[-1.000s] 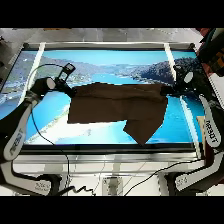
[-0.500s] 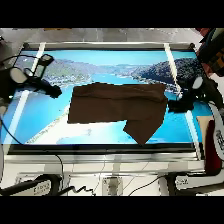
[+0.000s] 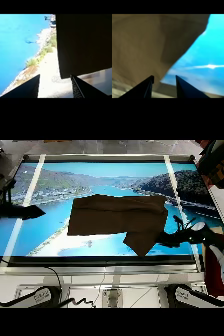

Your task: Fold the clothes and pants, and hang the long-sleeved shirts on hangers.

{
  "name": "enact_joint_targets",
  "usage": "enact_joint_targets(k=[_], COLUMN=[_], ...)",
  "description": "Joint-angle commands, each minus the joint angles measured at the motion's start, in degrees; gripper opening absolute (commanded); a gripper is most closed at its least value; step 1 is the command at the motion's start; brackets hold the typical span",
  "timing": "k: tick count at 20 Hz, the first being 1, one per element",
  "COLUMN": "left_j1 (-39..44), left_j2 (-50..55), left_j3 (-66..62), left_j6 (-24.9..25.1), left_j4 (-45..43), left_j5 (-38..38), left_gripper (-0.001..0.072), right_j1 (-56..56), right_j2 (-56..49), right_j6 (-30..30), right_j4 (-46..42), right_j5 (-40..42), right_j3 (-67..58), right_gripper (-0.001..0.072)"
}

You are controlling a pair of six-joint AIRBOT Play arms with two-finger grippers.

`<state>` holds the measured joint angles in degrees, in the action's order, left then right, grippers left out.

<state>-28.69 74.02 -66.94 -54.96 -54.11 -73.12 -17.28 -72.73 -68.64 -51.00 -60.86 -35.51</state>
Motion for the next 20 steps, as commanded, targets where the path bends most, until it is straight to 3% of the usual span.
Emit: enact_joint_targets(k=[1, 3, 4, 6, 7, 15, 16, 19, 20], left_j1=[-5.35, -4.98, -4.70, -3.72, -3.21, 6.95, 8.24, 9.77, 9.38], left_j2=[0.04, 0.66, 1.16, 2.93, 4.11, 16.04, 17.09, 18.10, 18.05], left_j3=[8.17, 12.28, 13.99, 16.61, 17.20, 17.35, 17.35, 17.18, 16.81], left_j6=[0.55, 0.52, 0.52, 0.52, 0.52, 2.71, 2.71, 4.42, 4.39], left_j4=[3.85, 4.26, 5.27, 8.50, 9.84, 17.11, 17.11, 17.40, 17.73], left_j5=[0.98, 2.99, 3.69, 5.49, 6.12, 9.77, 10.01, 10.34, 10.38], left_gripper=[0.0414, 0.0413, 0.0413, 0.0414, 0.0414, 0.0412, 0.0386, 0.0085, 0.0044], right_j1=[-0.17, -0.17, -0.17, -0.17, -0.17, -0.17, -0.17, -0.17, -0.17], right_j2=[0.90, 0.90, 0.92, 1.03, 1.07, 1.07, 1.07, 1.62, 2.47], right_j6=[0.79, 0.85, 0.87, 2.38, 2.43, 2.40, 2.40, 4.48, 5.22], right_j4=[11.02, 10.54, 10.38, 10.54, 10.54, 10.51, 10.51, 10.67, 10.64], right_j5=[9.94, 10.75, 11.02, 12.44, 12.79, 12.87, 12.85, 12.35, 12.28], right_j3=[7.56, 8.37, 8.31, 8.24, 8.24, 8.24, 8.24, 7.78, 7.43], right_gripper=[0.0310, 0.0285, 0.0153, 0.0038, 0.0016, 0.0016, 0.0016, 0.0015, 0.0015])
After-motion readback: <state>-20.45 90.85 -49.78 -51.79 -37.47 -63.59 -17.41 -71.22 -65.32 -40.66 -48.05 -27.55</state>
